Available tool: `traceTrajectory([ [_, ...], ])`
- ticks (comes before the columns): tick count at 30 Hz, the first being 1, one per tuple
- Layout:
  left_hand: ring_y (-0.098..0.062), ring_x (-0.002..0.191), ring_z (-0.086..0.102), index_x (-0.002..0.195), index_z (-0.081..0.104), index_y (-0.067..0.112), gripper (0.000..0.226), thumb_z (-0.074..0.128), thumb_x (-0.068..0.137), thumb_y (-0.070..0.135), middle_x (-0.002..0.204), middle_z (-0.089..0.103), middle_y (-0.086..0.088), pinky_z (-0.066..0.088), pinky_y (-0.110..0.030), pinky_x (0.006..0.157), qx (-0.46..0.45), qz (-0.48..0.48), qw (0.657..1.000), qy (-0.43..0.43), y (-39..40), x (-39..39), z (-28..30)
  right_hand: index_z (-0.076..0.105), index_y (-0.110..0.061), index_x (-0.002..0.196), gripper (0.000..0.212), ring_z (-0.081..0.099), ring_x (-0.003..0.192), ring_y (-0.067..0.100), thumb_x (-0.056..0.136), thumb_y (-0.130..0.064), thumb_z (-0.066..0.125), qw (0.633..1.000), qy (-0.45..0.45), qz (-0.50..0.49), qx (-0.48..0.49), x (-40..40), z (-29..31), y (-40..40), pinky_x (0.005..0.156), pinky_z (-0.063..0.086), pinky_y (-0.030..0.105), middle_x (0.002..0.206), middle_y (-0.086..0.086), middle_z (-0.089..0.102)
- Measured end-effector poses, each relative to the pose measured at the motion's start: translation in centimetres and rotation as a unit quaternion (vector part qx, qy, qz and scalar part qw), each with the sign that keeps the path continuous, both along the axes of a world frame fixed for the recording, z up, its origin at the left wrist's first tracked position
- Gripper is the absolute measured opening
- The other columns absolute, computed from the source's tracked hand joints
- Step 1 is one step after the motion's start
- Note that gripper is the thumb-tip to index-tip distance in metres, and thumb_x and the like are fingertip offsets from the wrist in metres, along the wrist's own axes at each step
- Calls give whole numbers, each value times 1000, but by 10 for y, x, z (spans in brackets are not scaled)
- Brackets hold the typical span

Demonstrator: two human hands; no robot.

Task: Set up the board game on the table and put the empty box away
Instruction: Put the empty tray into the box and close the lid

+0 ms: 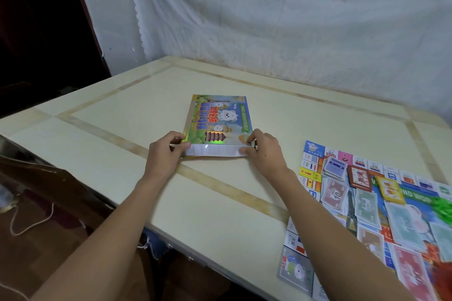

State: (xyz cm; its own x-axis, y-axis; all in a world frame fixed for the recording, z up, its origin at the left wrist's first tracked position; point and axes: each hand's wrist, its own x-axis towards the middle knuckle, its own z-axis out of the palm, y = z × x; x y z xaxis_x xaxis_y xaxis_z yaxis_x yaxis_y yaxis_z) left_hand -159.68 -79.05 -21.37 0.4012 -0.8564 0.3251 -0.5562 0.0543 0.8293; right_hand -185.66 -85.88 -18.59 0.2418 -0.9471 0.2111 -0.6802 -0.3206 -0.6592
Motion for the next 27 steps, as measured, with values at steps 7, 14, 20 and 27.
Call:
traceTrajectory([
  [7,-10,85,64,101,69,21,19,76,83,24,97,70,8,46,-20,75,19,-8,1000,-17,2,-1,4,57,-2,93,16,48,78,31,88,-16,62,999,23,-6,-30,5,1,1,60,28,33,87,17,57],
  [14,-10,81,63,88,62,22,24,80,77,35,86,67,11,48,-25,71,33,32,999,-27,1,-6,5,46,-3,105,20,47,75,32,97,-21,53,994,77,-12,-71,9,-9,4,61,34,33,97,16,52],
  [20,-22,81,59,87,51,18,35,71,76,45,81,60,8,46,-35,66,91,116,988,-46,-9,-27,6,44,-7,111,26,51,81,32,99,-30,47,996,68,-19,-62,11,-14,0,66,42,36,96,15,52],
  [27,-29,95,52,96,42,19,57,67,66,60,94,57,2,46,-42,80,121,152,978,-72,-13,-46,6,48,-7,107,40,42,75,30,93,-41,32,986,128,-45,-97,23,-20,4,73,49,45,95,9,46],
])
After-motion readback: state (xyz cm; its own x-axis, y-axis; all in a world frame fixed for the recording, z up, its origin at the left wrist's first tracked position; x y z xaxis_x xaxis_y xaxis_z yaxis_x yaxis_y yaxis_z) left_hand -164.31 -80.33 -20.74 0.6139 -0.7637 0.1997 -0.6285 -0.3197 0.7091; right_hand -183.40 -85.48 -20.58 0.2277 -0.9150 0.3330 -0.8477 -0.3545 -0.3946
